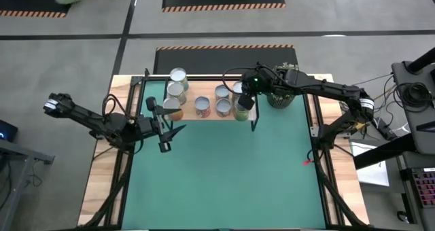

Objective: Pick and place cans onto a shelf
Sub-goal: Adjust the canned goods on the shelf

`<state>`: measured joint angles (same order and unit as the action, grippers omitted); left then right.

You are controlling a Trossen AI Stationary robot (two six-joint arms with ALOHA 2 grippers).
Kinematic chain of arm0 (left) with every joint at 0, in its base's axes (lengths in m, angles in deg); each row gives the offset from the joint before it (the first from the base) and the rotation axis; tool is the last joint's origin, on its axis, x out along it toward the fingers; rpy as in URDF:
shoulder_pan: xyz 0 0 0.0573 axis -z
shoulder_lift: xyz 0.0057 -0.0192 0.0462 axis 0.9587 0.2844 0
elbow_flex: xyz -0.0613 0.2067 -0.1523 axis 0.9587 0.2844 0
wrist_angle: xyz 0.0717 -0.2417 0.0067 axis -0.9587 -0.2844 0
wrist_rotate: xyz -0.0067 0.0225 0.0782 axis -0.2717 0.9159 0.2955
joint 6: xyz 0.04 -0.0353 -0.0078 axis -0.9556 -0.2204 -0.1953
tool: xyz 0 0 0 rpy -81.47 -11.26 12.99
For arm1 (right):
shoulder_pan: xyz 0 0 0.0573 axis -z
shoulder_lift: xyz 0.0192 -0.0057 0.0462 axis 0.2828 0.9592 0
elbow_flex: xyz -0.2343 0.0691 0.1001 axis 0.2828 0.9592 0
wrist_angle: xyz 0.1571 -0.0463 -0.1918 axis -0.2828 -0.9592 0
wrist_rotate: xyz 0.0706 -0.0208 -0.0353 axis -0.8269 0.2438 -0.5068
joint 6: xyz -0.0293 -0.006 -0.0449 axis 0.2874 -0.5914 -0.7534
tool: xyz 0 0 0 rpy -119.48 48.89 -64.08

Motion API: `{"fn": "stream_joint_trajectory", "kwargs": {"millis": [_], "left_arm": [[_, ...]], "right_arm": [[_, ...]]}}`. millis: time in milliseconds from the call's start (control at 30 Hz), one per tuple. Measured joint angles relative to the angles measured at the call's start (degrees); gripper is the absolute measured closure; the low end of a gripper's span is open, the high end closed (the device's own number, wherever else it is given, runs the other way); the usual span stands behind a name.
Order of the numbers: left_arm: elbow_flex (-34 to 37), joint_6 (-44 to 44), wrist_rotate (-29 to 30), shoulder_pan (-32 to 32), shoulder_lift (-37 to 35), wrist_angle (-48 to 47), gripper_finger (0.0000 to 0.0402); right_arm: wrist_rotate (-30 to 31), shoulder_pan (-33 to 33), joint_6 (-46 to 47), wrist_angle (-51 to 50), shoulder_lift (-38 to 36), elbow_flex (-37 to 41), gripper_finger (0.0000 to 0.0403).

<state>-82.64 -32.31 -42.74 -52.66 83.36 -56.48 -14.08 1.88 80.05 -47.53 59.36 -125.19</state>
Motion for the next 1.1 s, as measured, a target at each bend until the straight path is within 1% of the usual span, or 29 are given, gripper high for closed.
{"fn": "stream_joint_trajectory", "kwargs": {"millis": [200, 300, 367, 467, 633, 833, 967, 1100], "left_arm": [[0.0, 0.0, 0.0, 0.0, 0.0, 0.1, 0.0162], [0.0, 0.0, 0.0, 0.0, 0.0, 0.0, 0.0162], [0.0, 0.0, 0.0, 0.0, 0.0, 0.0, 0.0162], [0.0, -0.1, 0.0, 0.0, 0.0, 0.0, 0.0162], [0.0, -0.3, 0.0, 0.0, 0.0, 0.0, 0.0162], [0.0, -1.4, 0.0, 0.0, 0.0, 0.1, 0.0162], [0.0, -1.5, 0.0, 0.0, -0.1, 0.1, 0.0162], [0.0, -1.5, 0.0, 0.0, -0.1, 0.1, 0.0162]], "right_arm": [[-0.1, -0.1, -0.2, -1.0, -0.7, -1.8, 0.0394], [-0.3, -0.8, 0.3, -3.3, -1.8, -3.3, 0.0394], [-2.6, -1.2, 0.7, -5.8, -2.6, -3.7, 0.0394], [-9.4, -1.8, 1.2, -8.3, -3.6, -3.6, 0.0394], [-15.9, -2.6, 1.3, -7.5, -4.9, -3.5, 0.0394], [-16.8, -2.8, 0.4, -5.9, -3.9, -1.4, 0.0394], [-20.0, -2.8, -0.5, -3.7, -3.1, 0.4, 0.0394], [-19.7, -2.8, -0.7, -2.9, -2.5, 0.8, 0.0394]]}}
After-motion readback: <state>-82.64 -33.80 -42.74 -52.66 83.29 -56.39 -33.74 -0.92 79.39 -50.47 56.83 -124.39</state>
